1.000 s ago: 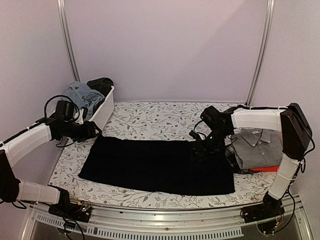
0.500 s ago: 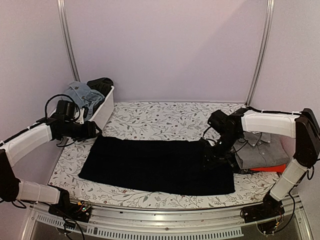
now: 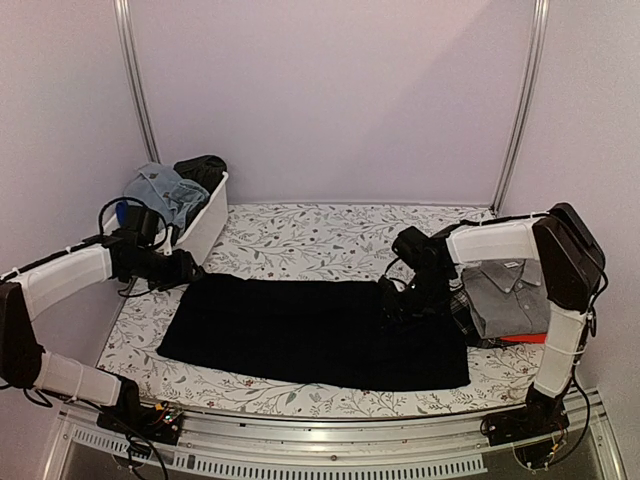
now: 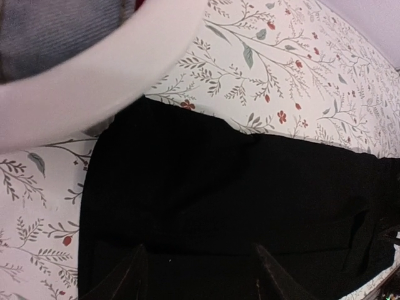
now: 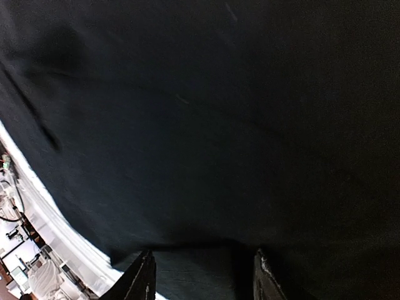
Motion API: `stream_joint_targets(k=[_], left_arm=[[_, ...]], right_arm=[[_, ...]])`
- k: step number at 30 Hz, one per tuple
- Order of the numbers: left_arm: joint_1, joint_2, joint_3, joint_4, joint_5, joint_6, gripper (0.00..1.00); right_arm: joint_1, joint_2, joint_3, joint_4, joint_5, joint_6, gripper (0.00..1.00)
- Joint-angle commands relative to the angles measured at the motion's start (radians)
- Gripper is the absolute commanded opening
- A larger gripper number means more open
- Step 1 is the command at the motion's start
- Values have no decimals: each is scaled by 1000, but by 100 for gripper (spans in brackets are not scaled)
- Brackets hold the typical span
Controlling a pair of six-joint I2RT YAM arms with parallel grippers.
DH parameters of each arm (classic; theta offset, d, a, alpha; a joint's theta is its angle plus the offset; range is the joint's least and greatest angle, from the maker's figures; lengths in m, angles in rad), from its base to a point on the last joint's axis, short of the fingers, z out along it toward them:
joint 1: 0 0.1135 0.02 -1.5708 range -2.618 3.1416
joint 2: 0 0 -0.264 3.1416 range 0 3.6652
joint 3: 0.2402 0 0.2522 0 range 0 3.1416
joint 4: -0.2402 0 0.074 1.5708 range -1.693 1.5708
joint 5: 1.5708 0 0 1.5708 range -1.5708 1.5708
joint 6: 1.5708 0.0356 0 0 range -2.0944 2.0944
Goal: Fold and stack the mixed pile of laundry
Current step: Adjust the rectangle-folded T-shirt at the center of the board.
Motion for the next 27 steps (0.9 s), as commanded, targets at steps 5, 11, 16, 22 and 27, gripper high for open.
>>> stream_joint_targets(k=[5,11,16,22,27], left_arm=[[21,-18,-61,-45,-97,-127,52],[32,-6,-18,-89,-93,-106,52],[32,-4,-13,-68,-64,-108,52],[32,36,3,-43,-45,-133,52],[38,43,3,-37,-46,-166,52]], right_arm=[[7,-14,-220,-17,43,-31,53],[-66,-102,-336,-65,154,15,53],[-37,-184,-148,-45,109,17,53],[77,-17,201,-29,35,10,53],[129,181,382,-39,17,-17,51]])
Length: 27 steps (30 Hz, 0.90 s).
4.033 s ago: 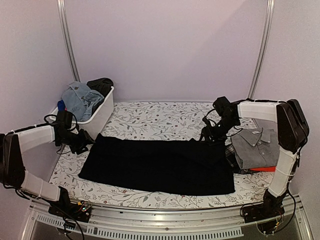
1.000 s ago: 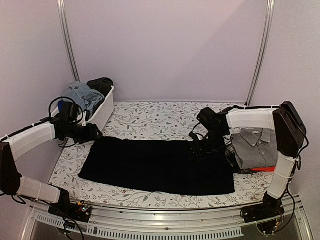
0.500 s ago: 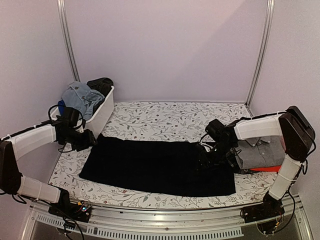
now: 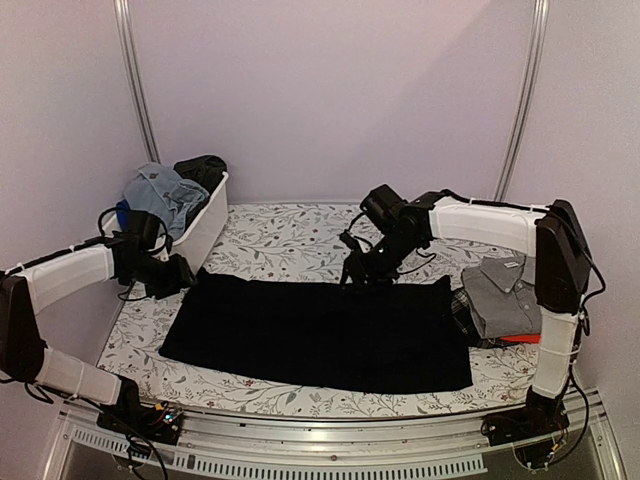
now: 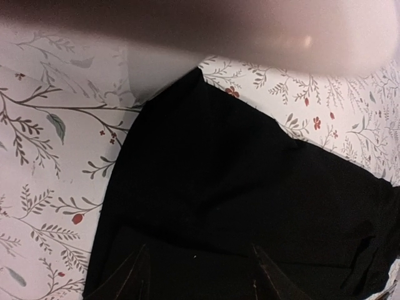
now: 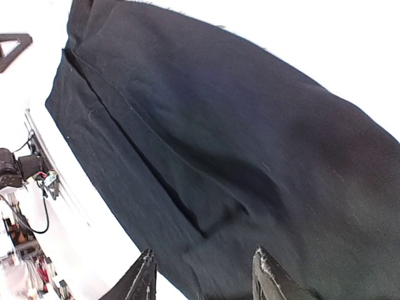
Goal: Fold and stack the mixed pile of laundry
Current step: Adjust the rectangle-folded T-shirt at the center of the board.
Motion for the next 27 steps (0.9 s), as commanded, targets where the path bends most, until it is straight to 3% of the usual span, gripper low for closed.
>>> stream_joint_targets(k=[1,6,17,23,27], left_arm=[[14,9,16,15,17,-42,52],[35,7,14,17,18,-68,53],[108,-44,-24,18,30,-77,52],[74,-7,-54,161,202,-6,44],[-20,31,-36,185,132,46,43]], right_arm=[[45,190,80,-28,-29,-28,51],[64,242,-34,-13,-17,-60,50],[34,50,-523,51,39,-91,51],[27,-7,-509,51,36,-96,52],[16,-1,-527,35,57,-108,52]])
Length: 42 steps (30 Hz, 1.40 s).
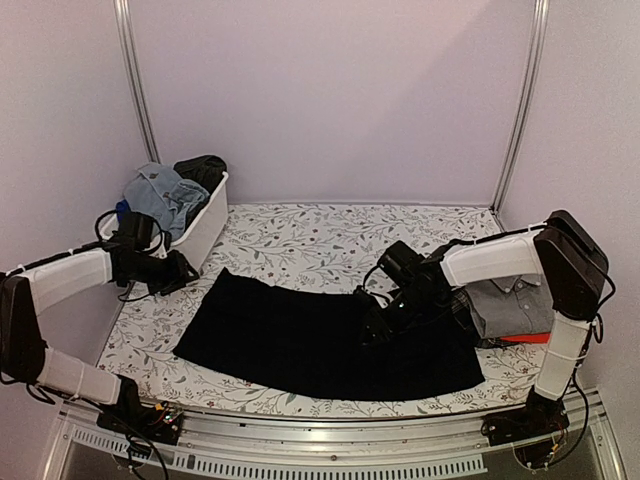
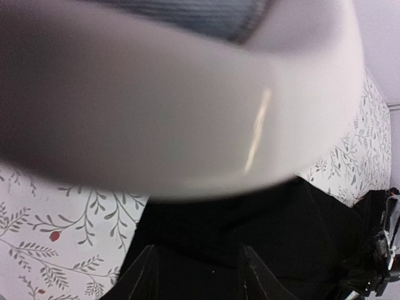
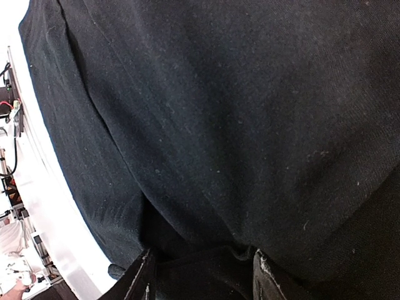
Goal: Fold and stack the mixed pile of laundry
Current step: Adjust the rectangle-folded T-shirt at the center of the board, then rotate the rectangle-folded T-shirt at the center of the board.
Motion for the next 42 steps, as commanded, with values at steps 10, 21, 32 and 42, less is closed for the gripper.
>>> stream_joint_targets(k=[10,21,32,42], left_arm=[[-381,315,302,-71,-99,328,42],[-490,673,445,-317,-354,383,32],[-240,534,361,-574,-581,190,21],[-169,397,397,-567,-582,156,33]], right_arm=[[-3,-71,184,-268,68,38,58],[-20,-179,102,-395,229,189,62],[3,-110,200,-436,297,233,62],[-11,208,376,-374,329,193,50]])
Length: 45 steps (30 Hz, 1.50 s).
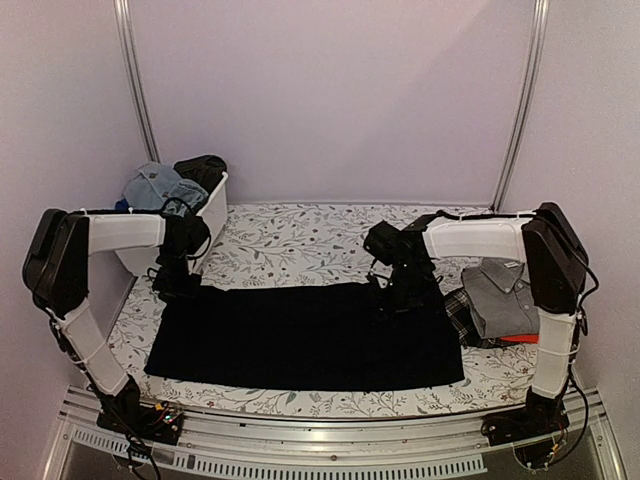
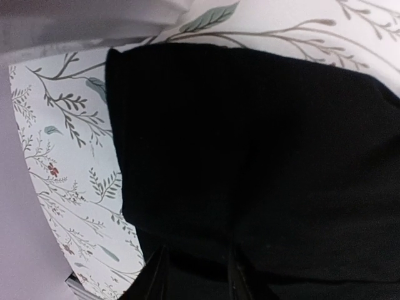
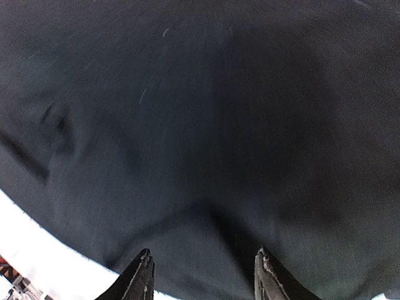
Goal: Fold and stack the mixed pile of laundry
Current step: Rotate the rectangle-folded T-shirt at the center of the board.
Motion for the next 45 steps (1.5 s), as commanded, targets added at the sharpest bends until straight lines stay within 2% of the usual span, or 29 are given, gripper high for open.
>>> stream_joint_targets(k=[1,8,10,14,16,17,19,21,23,26,29,31,36,41,45], left_arm=[[40,-93,37,3,-23,-46,34],[44,-135,78,4,-28,-39,35],[45,-148,78,16,-13,-33,35],[44,-154,80,42,38,-12,36],[39,-158,80,63,70,-4,36],[36,-162,78,76,100,11,37],[22,-166,78,96,124,25,38],[2,-163,75,116,167,49,38],[-25,-153,74,135,195,70,39],[-76,-122,81,142,211,96,39],[-126,-89,86,139,208,118,39],[-154,-73,86,133,205,130,39],[-186,-77,72,130,221,141,38],[-213,-86,37,128,243,155,36],[-238,-84,21,124,255,150,35]], right_arm=[[-22,172,83,31,40,-32,49],[-101,380,380,-11,81,-163,46],[-116,468,555,-51,88,-211,46],[-143,757,1039,-175,110,-294,45],[-158,823,1170,-192,122,-317,48],[-166,815,1161,-186,123,-313,51],[-174,707,1036,-145,132,-279,55],[-171,492,767,-14,116,-241,55],[-169,326,570,91,55,-172,55],[-154,202,456,92,21,-116,55],[-120,194,393,55,26,-107,51],[-107,196,332,54,8,-91,45],[-100,181,167,125,-27,-38,38],[-135,222,120,162,-1,-40,31],[-214,278,139,202,14,-38,26]])
